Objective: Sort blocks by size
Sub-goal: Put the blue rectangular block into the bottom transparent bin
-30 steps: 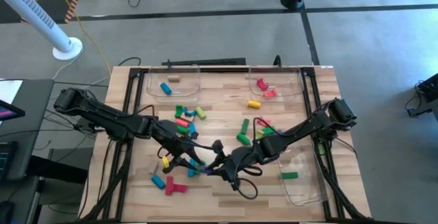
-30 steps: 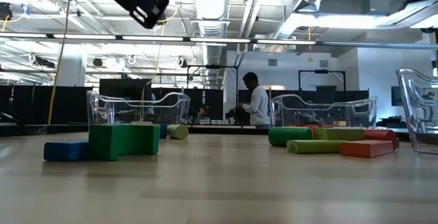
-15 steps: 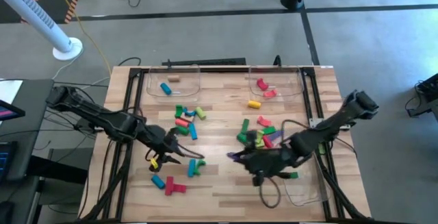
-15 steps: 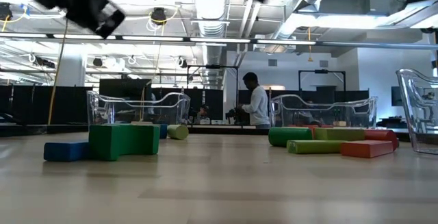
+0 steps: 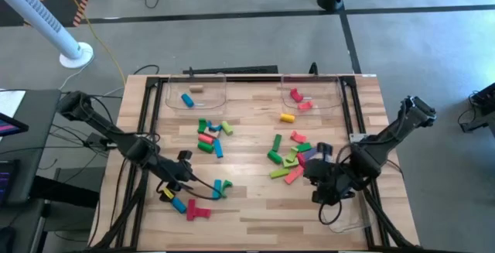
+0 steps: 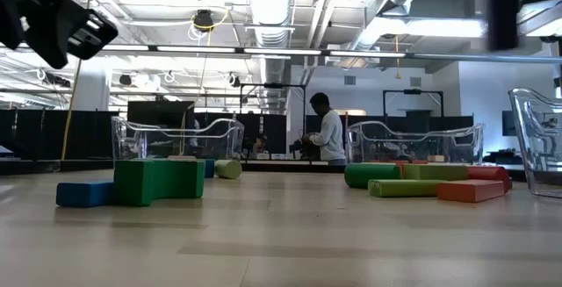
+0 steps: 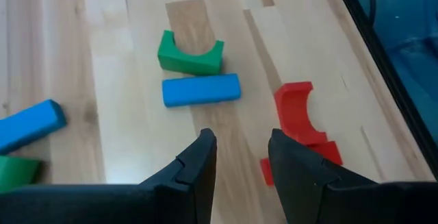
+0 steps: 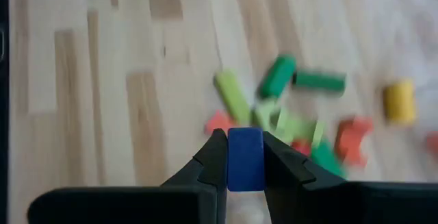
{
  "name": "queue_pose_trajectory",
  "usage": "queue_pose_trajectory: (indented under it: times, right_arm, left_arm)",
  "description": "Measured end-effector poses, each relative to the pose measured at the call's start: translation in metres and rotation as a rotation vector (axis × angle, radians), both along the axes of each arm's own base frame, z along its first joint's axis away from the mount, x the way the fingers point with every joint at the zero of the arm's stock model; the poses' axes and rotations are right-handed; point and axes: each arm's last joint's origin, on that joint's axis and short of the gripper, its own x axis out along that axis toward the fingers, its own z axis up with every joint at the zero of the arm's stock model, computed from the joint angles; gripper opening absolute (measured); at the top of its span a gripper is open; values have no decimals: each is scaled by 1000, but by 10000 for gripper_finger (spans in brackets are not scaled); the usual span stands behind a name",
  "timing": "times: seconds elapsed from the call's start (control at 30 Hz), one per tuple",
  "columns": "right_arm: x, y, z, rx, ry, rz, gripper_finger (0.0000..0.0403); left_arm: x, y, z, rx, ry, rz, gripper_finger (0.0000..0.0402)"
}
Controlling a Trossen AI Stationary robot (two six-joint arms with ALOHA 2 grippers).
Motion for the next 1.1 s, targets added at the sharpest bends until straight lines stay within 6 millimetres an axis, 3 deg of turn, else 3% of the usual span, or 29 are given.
queue_pose_trajectory:
  times: [0.2,0.6,1.1]
  right_arm:
    - [-17,2,-6,65,150,-115,91]
    - [-39,10,-11,124,255,-259,91]
    - [-49,11,-64,228,461,-351,92]
  left_arm:
    - [-6,-2,-4,-5,60,17,126]
    - [-17,1,-11,70,156,90,126]
    - [-19,1,-12,85,169,110,126]
